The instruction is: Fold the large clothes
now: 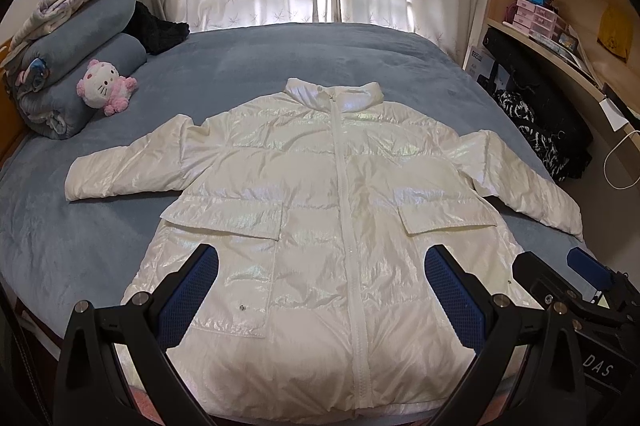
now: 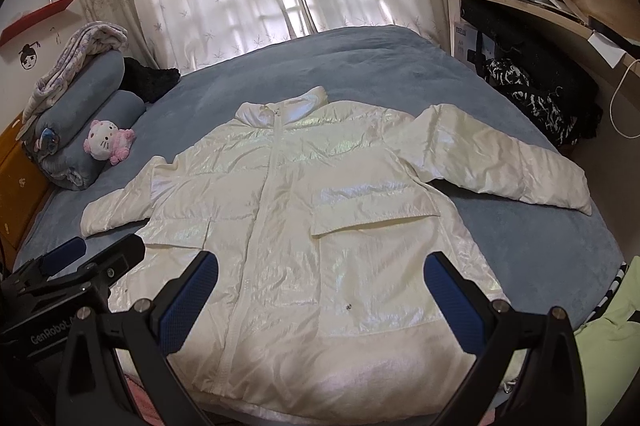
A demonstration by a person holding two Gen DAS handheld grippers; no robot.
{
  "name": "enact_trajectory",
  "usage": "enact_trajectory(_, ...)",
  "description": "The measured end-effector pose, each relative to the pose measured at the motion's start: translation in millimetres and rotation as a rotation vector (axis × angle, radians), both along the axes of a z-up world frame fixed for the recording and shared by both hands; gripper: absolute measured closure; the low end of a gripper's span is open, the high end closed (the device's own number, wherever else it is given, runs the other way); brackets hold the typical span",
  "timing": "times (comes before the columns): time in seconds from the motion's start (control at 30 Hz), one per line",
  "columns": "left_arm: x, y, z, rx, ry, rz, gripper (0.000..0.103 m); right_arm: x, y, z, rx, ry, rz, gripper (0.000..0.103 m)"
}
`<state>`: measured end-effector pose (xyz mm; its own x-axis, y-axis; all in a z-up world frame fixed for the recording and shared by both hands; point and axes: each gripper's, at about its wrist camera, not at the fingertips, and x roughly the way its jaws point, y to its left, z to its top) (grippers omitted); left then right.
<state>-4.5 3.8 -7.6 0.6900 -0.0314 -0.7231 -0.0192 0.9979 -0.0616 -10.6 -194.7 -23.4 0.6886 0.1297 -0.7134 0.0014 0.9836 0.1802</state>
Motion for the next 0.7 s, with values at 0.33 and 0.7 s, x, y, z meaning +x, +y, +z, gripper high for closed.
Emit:
enact_trajectory(0.33,1,-5,-7,0.012,0.000,-0.013,0.001,0,-3,-2,0.010,-0.002,0.009,0.000)
enact_trajectory(0.7,5,-26,-3,0.034,-0.005,-0.052,0.001,-3,-16,4,0.021,-0.018,-0.005,0.000)
